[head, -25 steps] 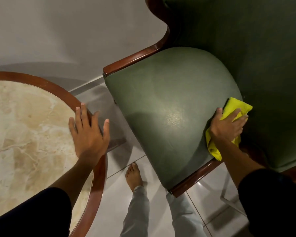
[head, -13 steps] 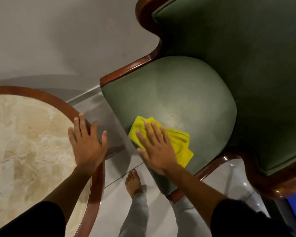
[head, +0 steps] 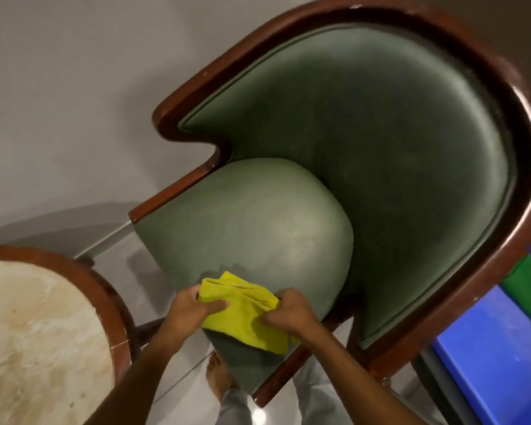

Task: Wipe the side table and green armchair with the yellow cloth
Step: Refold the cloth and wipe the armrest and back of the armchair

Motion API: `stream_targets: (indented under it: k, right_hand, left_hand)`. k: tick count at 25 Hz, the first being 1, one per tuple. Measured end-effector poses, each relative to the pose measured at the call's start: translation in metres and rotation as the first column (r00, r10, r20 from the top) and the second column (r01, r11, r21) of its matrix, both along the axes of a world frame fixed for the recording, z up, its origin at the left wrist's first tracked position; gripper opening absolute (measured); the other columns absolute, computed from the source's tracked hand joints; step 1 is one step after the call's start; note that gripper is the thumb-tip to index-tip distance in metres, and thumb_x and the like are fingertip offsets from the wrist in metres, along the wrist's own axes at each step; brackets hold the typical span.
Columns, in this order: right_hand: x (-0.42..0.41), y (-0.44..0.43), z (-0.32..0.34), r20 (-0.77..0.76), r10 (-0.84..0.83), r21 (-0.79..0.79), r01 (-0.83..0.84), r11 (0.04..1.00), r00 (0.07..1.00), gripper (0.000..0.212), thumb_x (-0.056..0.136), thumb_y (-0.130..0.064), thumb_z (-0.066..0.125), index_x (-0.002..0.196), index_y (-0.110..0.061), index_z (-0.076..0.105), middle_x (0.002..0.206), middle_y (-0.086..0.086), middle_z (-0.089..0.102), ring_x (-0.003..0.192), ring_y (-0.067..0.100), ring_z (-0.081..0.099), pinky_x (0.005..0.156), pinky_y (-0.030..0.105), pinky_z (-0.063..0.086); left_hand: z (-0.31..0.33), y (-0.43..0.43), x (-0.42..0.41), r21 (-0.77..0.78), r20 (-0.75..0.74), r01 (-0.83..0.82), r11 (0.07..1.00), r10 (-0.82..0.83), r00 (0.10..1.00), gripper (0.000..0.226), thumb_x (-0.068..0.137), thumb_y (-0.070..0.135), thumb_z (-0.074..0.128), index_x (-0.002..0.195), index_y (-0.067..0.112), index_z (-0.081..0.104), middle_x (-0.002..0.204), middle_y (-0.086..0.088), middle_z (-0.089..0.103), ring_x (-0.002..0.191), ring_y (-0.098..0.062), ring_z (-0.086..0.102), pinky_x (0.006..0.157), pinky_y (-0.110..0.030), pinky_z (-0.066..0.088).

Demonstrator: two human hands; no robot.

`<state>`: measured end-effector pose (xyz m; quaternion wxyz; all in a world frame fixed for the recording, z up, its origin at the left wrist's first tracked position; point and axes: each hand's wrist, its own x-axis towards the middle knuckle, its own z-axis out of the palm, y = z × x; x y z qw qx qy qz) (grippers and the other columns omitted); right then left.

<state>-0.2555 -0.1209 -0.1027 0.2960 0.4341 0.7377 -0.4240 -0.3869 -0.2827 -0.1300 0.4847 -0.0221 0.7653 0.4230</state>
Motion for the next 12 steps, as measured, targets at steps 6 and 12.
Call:
stream_targets:
  k: [6,12]
  right_hand:
    - [0.007,0.137,0.129,-0.341,-0.286,0.122,0.344,0.931,0.895,0.043,0.064,-0.019,0.068,0.096,-0.035,0.044,0.088,-0.004,0.061,0.079,0.023,0.062,0.064,0.03,0.049]
    - [0.056,0.311,0.244,-0.515,0.039,0.675,0.378,0.634,0.856,0.065,0.066,-0.007,0.07,0.121,-0.03,0.045,0.105,0.005,0.066,0.097,0.033,0.065,0.076,0.035,0.043]
  left_hand:
    - [0.121,0.139,-0.02,0.197,0.14,0.003,0.98,-0.031,0.99,0.044,0.074,-0.002,0.074,0.117,0.004,0.068,0.114,-0.018,0.073,0.101,-0.03,0.071,0.09,-0.037,0.057]
    - [0.193,0.32,0.055,0.354,0.127,0.319,0.879,-0.383,0.915,0.017,0.083,0.015,0.073,0.099,0.017,0.07,0.098,-0.005,0.076,0.082,-0.013,0.072,0.074,-0.033,0.061]
